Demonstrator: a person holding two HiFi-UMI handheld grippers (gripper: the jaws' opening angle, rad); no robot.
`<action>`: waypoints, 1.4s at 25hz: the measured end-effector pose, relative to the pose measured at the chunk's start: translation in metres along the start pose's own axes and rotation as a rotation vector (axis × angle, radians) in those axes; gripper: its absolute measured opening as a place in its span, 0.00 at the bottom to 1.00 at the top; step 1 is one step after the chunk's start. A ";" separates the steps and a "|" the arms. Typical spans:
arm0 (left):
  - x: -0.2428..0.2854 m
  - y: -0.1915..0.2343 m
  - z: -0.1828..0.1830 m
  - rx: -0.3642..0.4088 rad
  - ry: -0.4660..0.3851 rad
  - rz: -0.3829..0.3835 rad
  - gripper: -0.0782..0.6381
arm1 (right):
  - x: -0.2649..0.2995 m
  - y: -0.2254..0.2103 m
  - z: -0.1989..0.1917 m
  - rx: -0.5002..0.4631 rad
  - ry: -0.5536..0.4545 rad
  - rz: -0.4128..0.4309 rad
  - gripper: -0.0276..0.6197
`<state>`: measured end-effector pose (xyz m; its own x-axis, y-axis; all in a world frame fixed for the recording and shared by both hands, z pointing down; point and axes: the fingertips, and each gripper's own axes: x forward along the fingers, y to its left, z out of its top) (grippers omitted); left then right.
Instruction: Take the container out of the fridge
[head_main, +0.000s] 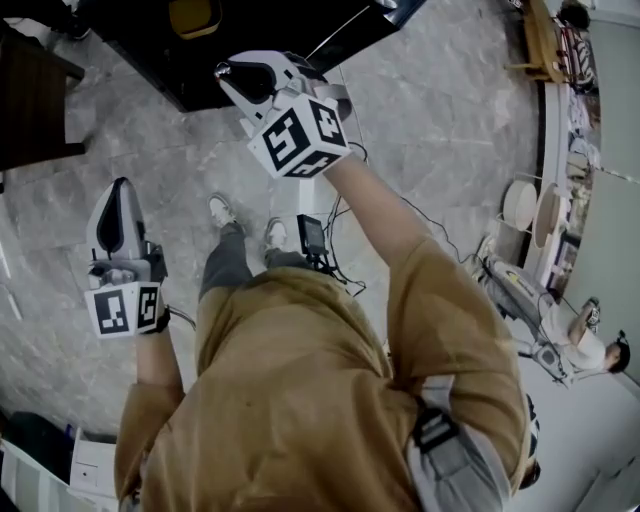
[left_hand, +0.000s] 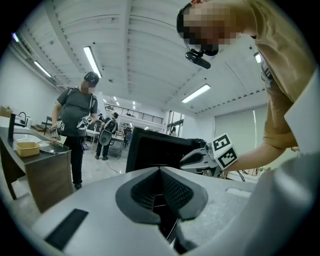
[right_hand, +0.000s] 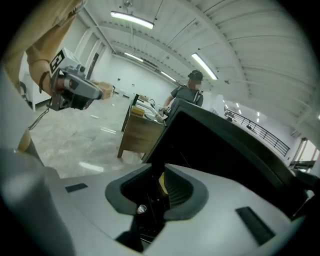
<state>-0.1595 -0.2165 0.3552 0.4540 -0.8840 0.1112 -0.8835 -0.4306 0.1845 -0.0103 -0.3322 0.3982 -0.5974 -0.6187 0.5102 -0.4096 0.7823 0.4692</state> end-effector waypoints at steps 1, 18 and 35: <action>0.002 0.001 -0.002 -0.001 0.001 -0.002 0.11 | 0.008 0.001 -0.003 -0.012 0.008 0.009 0.15; 0.035 0.027 -0.032 -0.050 0.006 -0.029 0.11 | 0.130 0.011 -0.048 -0.048 0.102 0.085 0.19; 0.045 0.052 -0.083 -0.111 0.056 -0.023 0.11 | 0.236 0.008 -0.118 -0.242 0.285 0.147 0.23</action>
<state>-0.1752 -0.2635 0.4506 0.4828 -0.8610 0.1599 -0.8559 -0.4253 0.2942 -0.0733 -0.4802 0.6072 -0.4086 -0.5234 0.7477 -0.1399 0.8454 0.5154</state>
